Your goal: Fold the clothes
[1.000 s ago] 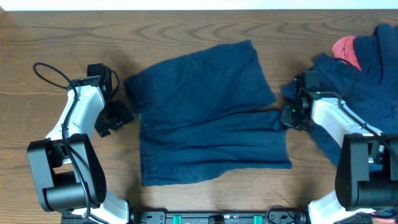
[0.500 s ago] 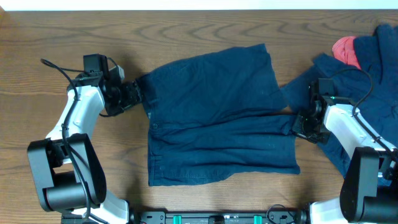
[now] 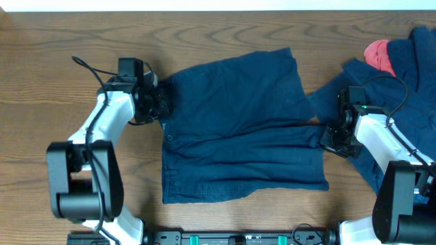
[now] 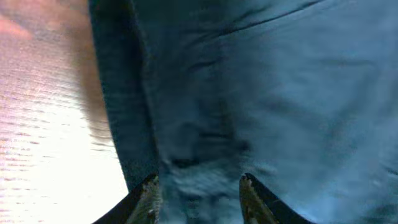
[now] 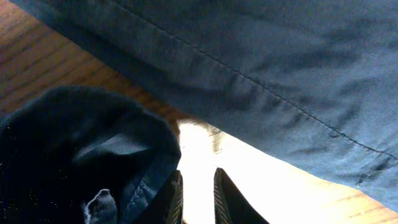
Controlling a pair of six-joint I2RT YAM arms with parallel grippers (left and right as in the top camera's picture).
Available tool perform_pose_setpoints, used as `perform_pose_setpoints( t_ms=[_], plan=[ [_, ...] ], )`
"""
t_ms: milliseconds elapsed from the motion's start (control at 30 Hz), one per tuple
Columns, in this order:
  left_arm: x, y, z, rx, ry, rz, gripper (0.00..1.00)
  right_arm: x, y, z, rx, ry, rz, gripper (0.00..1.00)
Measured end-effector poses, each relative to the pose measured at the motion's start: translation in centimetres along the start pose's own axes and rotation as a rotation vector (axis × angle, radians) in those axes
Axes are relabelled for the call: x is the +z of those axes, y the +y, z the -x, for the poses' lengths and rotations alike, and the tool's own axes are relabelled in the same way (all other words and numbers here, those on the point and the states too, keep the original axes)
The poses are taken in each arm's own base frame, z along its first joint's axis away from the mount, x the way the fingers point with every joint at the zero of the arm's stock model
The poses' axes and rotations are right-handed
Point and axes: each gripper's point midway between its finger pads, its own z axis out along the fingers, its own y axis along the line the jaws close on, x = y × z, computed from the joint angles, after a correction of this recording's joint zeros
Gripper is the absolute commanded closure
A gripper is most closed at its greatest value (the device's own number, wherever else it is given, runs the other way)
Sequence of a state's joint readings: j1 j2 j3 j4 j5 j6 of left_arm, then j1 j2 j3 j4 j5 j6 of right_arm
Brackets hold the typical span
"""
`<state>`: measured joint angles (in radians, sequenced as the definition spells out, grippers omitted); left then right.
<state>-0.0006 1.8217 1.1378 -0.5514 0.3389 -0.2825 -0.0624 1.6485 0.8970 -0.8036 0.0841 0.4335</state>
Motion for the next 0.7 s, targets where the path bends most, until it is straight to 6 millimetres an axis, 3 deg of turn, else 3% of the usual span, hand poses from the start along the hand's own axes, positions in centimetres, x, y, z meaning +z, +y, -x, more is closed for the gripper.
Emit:
perform_pose_setpoints(
  t_ms=[167,267,533,700],
  plan=[
    [2.4,1.2,-0.3,-0.037,0.04,0.032,0.57,0.0,0.0,0.0,0.0,0.001,0.0,0.83],
    [2.7,0.8,1.1,-0.029,-0.011,0.014,0.57,0.0,0.0,-0.2,-0.001,0.008,0.0,0.83],
    [3.6,-1.1,7.3,0.045,-0.252,-0.073,0.57,0.0,0.5,-0.7,-0.001,0.032,0.033,0.83],
    [3.8,-1.3,8.6,0.056,-0.303,-0.081,0.57,0.0,0.9,-0.7,-0.001,0.035,0.054,0.82]
  ],
)
